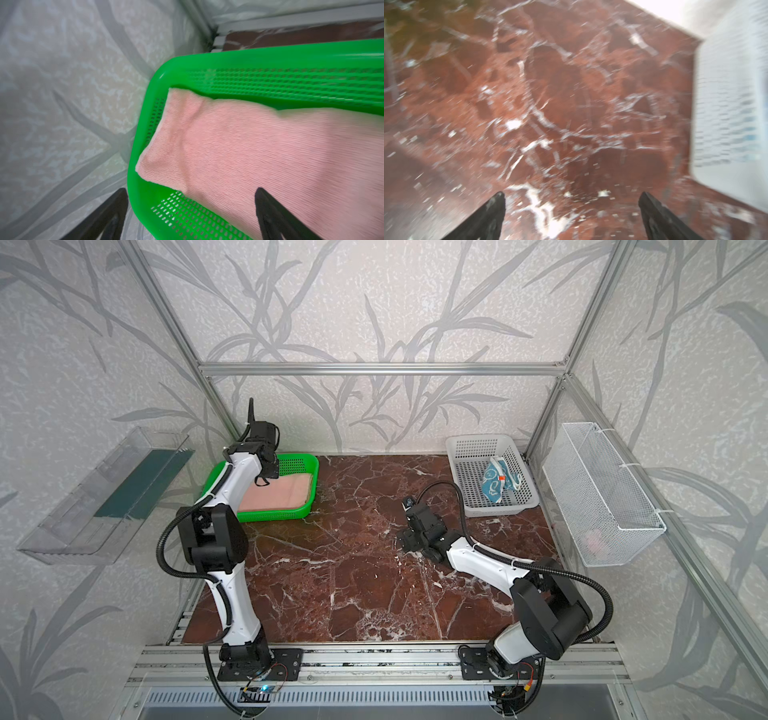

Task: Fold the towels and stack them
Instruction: 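Grasp the blue towel in the white basket with the right gripper while the left withdraws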

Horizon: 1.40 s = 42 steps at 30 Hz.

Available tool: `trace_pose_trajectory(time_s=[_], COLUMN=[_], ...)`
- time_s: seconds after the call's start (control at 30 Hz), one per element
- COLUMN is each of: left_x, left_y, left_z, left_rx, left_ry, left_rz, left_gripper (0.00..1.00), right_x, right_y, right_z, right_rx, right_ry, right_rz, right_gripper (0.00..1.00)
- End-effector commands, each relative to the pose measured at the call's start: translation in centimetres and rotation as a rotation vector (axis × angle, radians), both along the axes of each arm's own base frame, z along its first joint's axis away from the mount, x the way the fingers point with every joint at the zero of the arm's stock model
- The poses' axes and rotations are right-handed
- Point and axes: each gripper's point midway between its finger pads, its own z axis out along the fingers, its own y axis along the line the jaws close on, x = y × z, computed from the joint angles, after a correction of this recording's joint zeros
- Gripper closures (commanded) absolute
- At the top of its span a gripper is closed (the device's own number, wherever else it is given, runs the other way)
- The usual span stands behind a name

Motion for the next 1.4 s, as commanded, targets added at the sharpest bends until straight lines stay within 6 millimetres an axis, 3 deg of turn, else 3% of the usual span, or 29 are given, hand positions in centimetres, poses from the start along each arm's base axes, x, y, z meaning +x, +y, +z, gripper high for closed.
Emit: trace_pose_trajectory(time_s=[0.0, 0.1, 0.27, 0.37, 0.47, 0.67, 0.9, 1.03, 1.17, 1.37], left_x=[0.0, -0.3, -2.5, -4.2, -6.0, -8.9, -10.0, -10.3, -10.5, -10.8], left_y=[-6.7, -12.1, -20.4, -24.6, -27.5, -30.2, -31.5, -31.6, -31.6, -31.7], left_z=[1.2, 2.4, 3.2, 2.6, 1.7, 0.3, 0.0, -0.5, -0.9, -1.3], left_rx=[-0.102, -0.219, -0.425, -0.491, -0.524, -0.572, -0.588, -0.578, -0.569, -0.562], left_ry=[-0.024, -0.054, -0.092, -0.112, -0.117, -0.13, -0.139, -0.123, -0.107, -0.094], left_rz=[-0.163, -0.293, -0.471, -0.58, -0.654, -0.717, -0.741, -0.742, -0.738, -0.737], left_gripper=[0.03, 0.03, 0.03, 0.03, 0.03, 0.04, 0.04, 0.04, 0.04, 0.04], right_x=[2.7, 4.5, 7.3, 8.9, 10.6, 13.6, 16.4, 16.9, 17.0, 17.0], right_y=[-2.7, -4.7, -9.1, -12.2, -15.0, -19.0, -20.7, -21.6, -22.2, -23.0], right_z=[4.4, 5.6, 6.6, 7.0, 6.4, 2.1, -2.7, -4.6, -5.8, -5.9], right_rx=[-0.076, -0.046, -0.003, -0.023, -0.07, -0.147, -0.104, -0.106, -0.096, -0.09], right_ry=[-0.124, -0.094, -0.053, -0.062, -0.049, 0.022, 0.11, 0.147, 0.17, 0.173], right_rz=[-0.142, -0.205, -0.335, -0.424, -0.499, -0.586, -0.609, -0.622, -0.629, -0.634], right_gripper=[0.01, 0.01, 0.01, 0.01, 0.01, 0.01, 0.02, 0.04, 0.11, 0.36])
